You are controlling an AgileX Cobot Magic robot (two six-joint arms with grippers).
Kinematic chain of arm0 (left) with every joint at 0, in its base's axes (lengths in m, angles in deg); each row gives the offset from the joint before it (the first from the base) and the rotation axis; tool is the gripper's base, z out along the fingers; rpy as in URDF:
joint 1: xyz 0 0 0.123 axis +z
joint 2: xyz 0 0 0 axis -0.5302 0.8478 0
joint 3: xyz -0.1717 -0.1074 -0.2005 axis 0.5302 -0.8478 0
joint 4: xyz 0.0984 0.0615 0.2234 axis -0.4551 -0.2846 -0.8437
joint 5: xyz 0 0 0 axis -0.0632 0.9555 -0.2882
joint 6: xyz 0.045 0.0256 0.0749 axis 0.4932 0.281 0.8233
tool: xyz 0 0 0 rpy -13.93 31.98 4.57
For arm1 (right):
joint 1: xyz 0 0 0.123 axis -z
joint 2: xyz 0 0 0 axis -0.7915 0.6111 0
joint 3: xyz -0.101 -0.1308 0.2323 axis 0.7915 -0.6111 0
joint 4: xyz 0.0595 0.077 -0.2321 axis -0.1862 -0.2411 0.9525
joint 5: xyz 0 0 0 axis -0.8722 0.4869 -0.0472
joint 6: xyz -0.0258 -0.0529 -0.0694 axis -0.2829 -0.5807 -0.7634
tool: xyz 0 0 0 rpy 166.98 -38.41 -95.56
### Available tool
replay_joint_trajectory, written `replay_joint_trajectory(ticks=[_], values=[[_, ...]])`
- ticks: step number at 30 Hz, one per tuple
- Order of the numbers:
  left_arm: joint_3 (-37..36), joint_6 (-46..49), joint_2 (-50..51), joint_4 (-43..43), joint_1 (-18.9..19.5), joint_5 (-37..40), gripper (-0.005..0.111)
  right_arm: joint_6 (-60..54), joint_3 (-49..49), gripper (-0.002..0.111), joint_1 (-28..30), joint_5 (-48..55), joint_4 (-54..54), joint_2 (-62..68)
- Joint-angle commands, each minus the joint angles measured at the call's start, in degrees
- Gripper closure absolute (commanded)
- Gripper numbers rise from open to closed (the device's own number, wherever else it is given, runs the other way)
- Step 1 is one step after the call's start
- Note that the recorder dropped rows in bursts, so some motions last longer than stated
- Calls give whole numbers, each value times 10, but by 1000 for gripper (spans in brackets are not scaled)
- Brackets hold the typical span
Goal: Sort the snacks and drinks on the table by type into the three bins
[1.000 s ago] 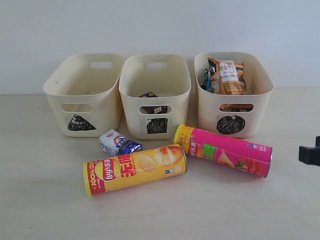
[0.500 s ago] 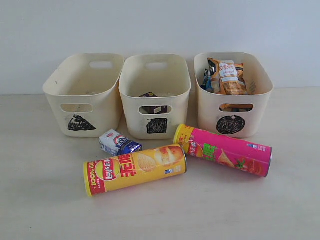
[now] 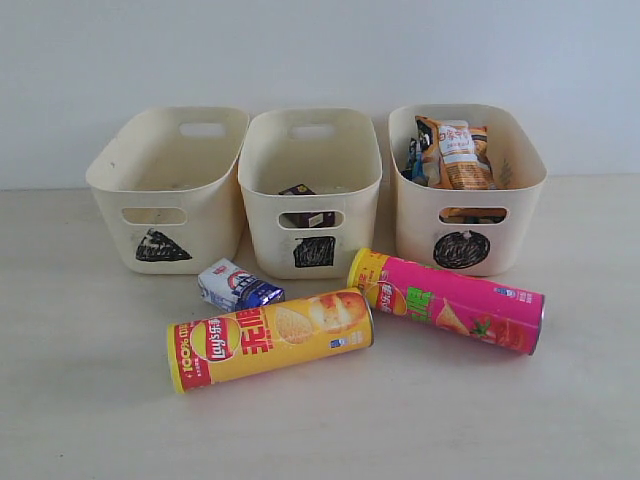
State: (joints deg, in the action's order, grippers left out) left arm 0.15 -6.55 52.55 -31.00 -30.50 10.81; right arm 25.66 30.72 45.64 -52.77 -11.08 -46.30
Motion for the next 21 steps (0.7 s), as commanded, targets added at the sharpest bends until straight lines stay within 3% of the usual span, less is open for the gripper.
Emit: replay_joint_trajectory(ticks=[1,9,15,17,21], values=[[-2,-2,-1,-11,0,-3,103,3,-3,108,4,7,-2,-5],[-2,-2,-1,-15,0,-36,103,2,-3,108,4,11,-2,-5],[-2,-98,-1,88,0,-270,103,2,-3,108,4,11,-2,-5],[-2,-176,-1,94,0,-370,103,2,-3,108,4,11,-2,-5],[-2,-354,-1,85,0,-494,103,2,-3,108,4,11,-2,-5]])
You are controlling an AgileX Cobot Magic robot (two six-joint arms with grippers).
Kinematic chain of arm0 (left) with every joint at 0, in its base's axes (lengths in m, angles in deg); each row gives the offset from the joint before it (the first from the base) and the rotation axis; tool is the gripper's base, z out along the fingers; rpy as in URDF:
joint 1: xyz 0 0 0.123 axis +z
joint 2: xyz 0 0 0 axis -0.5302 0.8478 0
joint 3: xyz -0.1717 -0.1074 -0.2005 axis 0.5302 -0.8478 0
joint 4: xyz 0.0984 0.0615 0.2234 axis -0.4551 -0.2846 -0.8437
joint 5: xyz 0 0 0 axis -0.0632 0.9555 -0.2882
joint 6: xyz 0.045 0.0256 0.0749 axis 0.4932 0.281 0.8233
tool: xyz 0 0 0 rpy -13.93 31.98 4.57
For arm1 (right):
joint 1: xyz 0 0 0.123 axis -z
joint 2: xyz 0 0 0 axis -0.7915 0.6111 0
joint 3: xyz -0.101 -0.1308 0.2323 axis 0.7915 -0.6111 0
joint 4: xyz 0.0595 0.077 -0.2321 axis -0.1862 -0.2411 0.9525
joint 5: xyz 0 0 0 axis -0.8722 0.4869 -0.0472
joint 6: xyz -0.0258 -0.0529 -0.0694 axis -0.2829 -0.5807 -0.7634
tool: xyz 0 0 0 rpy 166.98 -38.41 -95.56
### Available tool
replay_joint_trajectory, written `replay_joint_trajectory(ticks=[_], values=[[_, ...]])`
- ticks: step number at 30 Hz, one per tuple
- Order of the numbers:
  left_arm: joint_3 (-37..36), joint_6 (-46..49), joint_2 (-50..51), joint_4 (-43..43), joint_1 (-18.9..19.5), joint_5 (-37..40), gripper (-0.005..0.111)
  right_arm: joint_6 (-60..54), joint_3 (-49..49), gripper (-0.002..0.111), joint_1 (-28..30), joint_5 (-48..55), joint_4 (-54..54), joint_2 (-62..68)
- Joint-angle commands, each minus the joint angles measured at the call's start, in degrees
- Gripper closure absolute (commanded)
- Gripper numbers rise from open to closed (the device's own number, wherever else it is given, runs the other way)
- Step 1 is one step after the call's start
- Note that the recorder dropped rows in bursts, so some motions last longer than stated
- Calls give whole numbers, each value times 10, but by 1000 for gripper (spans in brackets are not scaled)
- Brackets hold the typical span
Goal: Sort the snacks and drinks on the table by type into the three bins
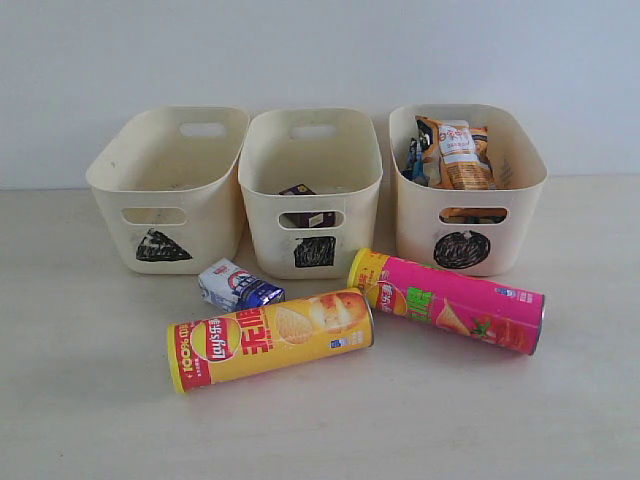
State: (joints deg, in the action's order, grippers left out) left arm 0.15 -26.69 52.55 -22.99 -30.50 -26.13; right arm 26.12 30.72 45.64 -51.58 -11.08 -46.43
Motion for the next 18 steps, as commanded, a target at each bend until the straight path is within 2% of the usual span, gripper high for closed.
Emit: replay_joint_trajectory(ticks=[1,4,8,10,12,14,15,16,17,18], values=[[-2,-166,-1,0,0,-158,103,-2,-3,108,4,-1,-2,-4],[13,-155,-1,-19,0,-206,103,1,-3,108,4,-1,-2,-4],[74,-118,37,-29,0,-222,103,1,-3,108,4,-2,-2,-4],[108,-90,66,-30,0,-222,103,1,-3,108,4,-2,-2,-4],[165,-49,116,-41,0,-188,103,1,-3,108,4,-2,-2,-4],[240,-40,172,-110,0,-46,103,3,-3,108,4,-2,-2,-4],[299,-39,216,-216,0,74,103,3,-3,108,4,-2,-2,-4],[327,-54,238,-270,0,134,103,3,-3,108,4,-2,-2,-4],[372,-81,282,-327,-1,236,103,3,-3,108,4,-2,-2,-4],[390,-81,299,-335,-4,271,103,3,-3,108,4,-2,-2,-4]])
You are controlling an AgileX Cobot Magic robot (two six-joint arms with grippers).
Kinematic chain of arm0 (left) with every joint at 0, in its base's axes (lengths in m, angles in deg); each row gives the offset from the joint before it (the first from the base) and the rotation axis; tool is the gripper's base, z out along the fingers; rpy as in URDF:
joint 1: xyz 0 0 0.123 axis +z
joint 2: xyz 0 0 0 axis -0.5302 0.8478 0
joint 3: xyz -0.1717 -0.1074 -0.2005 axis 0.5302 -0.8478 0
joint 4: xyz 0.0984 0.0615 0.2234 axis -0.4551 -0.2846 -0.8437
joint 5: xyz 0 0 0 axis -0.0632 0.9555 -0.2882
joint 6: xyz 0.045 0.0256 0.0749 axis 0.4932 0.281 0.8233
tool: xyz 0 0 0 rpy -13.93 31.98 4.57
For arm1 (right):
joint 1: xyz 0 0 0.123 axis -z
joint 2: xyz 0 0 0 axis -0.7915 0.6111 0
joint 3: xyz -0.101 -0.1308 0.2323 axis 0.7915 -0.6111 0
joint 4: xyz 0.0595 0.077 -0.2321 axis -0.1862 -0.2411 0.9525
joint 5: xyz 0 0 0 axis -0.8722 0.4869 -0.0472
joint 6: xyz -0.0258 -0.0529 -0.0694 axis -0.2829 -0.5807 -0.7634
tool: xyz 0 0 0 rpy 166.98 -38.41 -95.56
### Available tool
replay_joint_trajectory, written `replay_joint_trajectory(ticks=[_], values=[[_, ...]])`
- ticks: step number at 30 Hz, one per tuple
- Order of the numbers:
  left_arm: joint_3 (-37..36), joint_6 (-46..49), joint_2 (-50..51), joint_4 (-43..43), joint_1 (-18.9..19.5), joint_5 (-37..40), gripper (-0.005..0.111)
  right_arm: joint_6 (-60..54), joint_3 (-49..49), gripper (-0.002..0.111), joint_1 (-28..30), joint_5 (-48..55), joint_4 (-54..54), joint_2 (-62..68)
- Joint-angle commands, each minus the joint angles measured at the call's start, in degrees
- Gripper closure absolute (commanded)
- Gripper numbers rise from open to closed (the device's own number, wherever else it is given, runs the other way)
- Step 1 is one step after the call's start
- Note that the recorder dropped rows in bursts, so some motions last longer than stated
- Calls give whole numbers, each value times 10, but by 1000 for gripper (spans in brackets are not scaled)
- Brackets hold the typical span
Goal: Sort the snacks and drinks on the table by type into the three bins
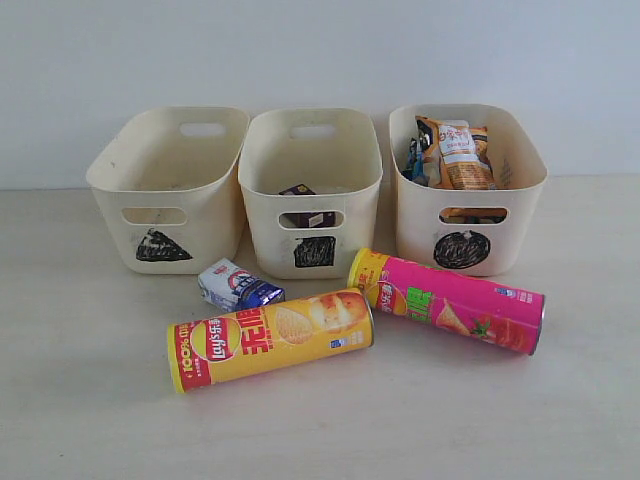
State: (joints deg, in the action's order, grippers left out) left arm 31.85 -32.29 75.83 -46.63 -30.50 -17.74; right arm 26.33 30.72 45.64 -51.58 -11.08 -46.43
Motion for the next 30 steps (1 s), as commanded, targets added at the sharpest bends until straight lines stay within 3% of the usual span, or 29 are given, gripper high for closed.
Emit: replay_joint_trajectory(ticks=[1,3,6,10,17,26,30], values=[[115,-3,108,-98,-20,262,103,0,-3,108,4,-2,-2,-4],[175,67,164,-70,-61,363,103,0,-3,108,4,-2,-2,-4],[264,258,261,64,-117,500,103,0,-3,108,4,-2,-2,-4],[311,409,331,193,-148,575,103,0,-3,108,4,-2,-2,-4],[334,564,430,348,-193,653,103,0,-3,108,4,-2,-2,-4],[334,630,537,360,-288,672,103,7,-3,108,4,0,-2,-4],[334,630,602,327,-329,672,91,7,-3,108,4,1,-2,-4]])
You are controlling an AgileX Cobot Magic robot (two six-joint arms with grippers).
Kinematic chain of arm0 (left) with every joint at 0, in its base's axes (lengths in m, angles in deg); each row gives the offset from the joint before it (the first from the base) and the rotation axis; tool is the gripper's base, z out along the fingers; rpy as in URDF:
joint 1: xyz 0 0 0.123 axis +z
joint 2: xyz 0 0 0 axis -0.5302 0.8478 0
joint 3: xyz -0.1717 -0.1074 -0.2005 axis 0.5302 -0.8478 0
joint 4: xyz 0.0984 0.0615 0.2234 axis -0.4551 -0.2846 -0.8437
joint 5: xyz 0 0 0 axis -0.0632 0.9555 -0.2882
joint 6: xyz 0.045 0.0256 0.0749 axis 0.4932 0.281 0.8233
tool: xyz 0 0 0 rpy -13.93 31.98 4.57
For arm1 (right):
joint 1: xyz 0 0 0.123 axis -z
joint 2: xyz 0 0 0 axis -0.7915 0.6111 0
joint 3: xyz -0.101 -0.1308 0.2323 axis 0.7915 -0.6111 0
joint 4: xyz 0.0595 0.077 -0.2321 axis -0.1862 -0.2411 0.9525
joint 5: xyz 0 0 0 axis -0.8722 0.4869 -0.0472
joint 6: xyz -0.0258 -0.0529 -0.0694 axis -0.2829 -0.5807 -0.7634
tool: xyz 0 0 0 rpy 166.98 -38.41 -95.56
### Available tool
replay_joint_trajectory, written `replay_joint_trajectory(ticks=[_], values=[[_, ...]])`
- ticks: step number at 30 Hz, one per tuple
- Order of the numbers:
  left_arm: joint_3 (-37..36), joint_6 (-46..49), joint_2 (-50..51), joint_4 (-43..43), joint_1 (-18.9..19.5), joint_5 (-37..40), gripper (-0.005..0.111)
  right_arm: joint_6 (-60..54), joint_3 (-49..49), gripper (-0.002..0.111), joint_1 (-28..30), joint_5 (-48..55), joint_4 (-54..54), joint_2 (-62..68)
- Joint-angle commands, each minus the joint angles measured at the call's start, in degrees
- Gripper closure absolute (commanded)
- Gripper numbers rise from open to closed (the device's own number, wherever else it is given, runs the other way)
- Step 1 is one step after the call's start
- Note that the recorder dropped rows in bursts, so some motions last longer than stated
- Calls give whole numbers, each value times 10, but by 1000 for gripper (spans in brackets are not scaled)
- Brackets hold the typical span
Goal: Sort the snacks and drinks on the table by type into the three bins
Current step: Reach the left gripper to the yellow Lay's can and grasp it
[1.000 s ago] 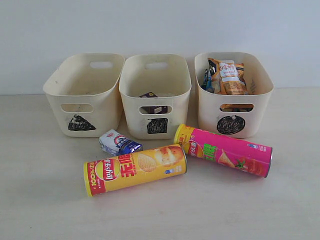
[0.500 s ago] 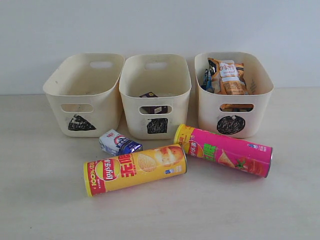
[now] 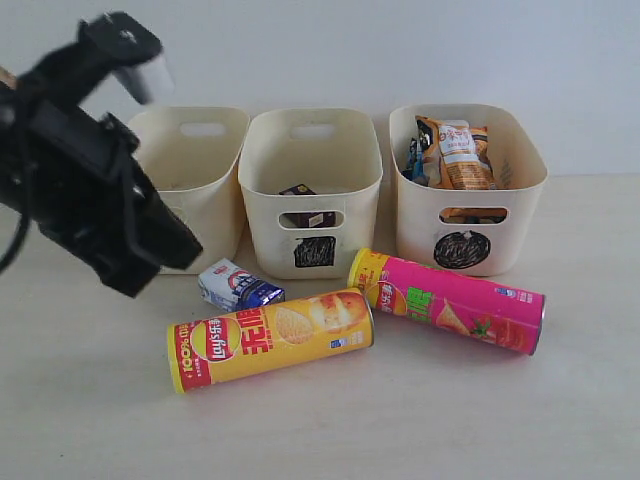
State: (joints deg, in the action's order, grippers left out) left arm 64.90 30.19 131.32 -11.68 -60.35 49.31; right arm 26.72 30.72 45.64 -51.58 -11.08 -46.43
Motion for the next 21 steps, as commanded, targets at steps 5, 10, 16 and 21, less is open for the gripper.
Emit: replay_joint_trajectory(ticks=[5,10,16,21], values=[[4,-3,111,-22,-59,-30,59,5,-3,108,4,4,-5,-4],[4,-3,166,-39,-68,-80,25,9,-3,108,4,3,-6,-4],[4,-3,215,-67,-68,-135,18,10,-3,108,4,3,-6,-4],[4,-12,243,-98,-68,-171,18,11,-3,108,4,3,-6,-4]])
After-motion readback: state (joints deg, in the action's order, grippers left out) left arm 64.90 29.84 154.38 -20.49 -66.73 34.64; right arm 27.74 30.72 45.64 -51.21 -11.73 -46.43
